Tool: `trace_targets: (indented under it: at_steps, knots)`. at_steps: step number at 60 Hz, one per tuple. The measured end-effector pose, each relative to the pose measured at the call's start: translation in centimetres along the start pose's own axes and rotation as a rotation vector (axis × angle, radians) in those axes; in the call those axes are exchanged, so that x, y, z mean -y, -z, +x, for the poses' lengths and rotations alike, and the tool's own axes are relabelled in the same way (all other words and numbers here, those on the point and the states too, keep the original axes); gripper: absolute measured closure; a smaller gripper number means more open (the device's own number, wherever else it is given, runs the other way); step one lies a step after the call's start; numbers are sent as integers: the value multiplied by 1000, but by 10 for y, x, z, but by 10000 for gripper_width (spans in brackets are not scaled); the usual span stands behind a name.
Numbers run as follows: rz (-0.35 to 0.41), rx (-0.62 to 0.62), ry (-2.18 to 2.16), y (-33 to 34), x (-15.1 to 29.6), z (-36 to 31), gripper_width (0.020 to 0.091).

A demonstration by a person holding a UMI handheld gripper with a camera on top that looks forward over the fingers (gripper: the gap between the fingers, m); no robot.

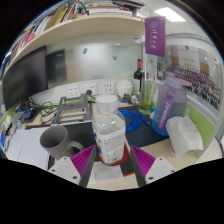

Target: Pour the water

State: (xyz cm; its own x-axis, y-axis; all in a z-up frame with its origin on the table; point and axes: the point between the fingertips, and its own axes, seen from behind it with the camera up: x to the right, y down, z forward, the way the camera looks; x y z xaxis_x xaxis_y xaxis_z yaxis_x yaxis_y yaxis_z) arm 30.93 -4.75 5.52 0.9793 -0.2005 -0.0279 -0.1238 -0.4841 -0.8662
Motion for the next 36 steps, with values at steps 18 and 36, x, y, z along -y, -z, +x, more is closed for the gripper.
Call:
trace_targets:
  at_steps: [18, 36]
  knots:
    - [-110, -31, 12, 86, -22, -10, 413]
    - [-79, 2, 41, 195, 28, -58, 413]
